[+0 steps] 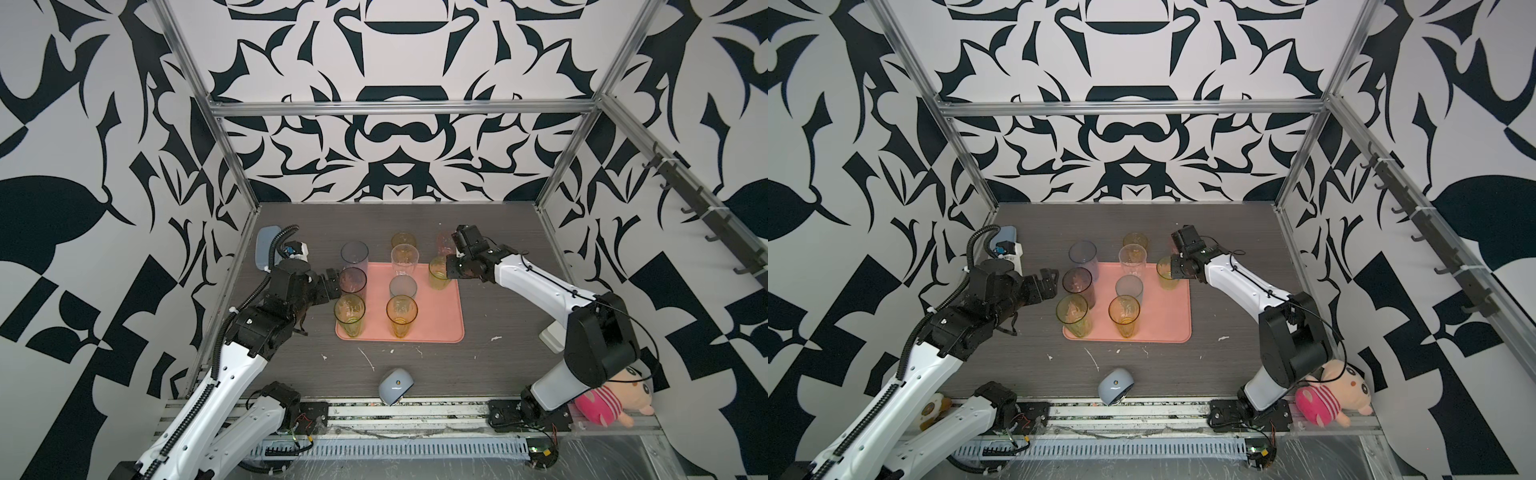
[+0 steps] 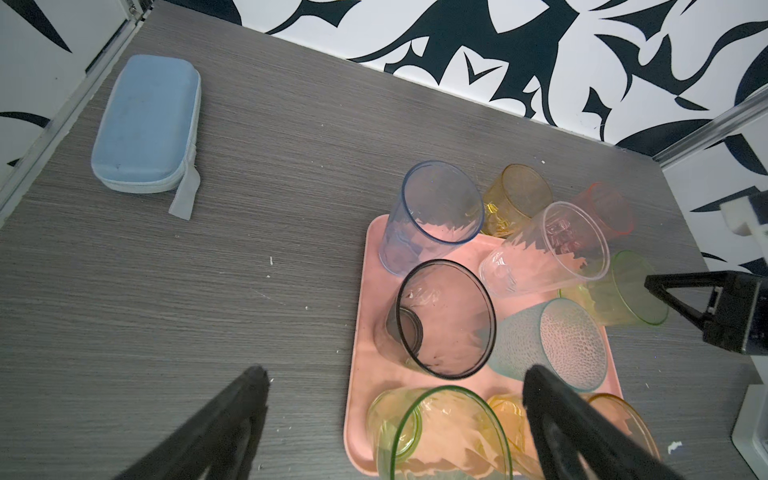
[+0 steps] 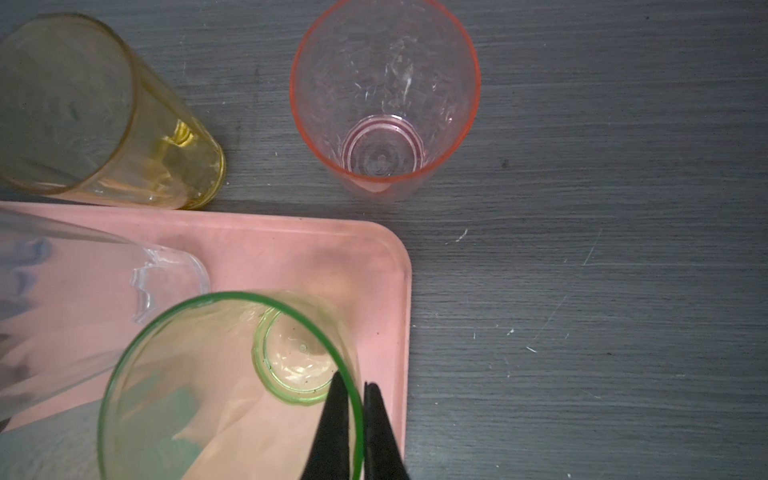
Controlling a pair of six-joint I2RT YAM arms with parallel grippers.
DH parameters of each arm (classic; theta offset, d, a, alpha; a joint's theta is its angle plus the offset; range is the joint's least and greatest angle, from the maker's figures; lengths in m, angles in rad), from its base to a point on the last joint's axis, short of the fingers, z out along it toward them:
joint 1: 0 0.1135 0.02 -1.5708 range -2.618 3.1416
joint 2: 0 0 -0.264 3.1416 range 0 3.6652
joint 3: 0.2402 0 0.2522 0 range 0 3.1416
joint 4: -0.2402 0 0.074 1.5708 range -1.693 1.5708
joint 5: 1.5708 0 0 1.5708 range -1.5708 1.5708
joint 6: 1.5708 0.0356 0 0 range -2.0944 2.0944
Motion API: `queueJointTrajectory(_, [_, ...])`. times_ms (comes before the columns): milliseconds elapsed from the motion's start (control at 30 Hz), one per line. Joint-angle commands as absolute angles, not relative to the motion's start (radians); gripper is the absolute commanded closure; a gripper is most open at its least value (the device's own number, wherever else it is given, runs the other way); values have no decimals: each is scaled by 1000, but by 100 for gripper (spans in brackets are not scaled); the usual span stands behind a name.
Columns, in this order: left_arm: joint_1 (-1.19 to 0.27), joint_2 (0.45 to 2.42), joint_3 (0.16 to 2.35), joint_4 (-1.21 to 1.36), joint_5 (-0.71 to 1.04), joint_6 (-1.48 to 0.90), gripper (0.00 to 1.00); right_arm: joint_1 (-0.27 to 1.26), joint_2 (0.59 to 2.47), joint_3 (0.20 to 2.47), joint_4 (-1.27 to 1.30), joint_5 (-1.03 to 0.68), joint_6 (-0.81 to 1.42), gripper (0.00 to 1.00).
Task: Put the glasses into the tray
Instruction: 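Lower the green cup onto the tray's far corner with the right gripper, then open the right gripper, release the green cup and raise it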
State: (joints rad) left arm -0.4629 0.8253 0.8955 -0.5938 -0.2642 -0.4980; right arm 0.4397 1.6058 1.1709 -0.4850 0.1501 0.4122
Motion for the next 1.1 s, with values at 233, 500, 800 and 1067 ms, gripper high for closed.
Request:
queueJointTrajectory(233, [-459, 824, 891, -579, -256, -511, 1, 423, 1624, 1181, -446, 167, 417, 100])
queueJointTrajectory(500, [-459, 831, 888, -573, -256, -512, 0, 416, 1639, 1175, -437, 169, 418, 100])
queueJointTrajectory(800, [-460, 844, 890, -569, -252, -517, 0, 404, 1664, 1184, -426, 182, 420, 100])
queueJointTrajectory(1067, [-460, 848, 886, -560, -249, -528, 1, 402, 1691, 1201, -430, 164, 418, 100])
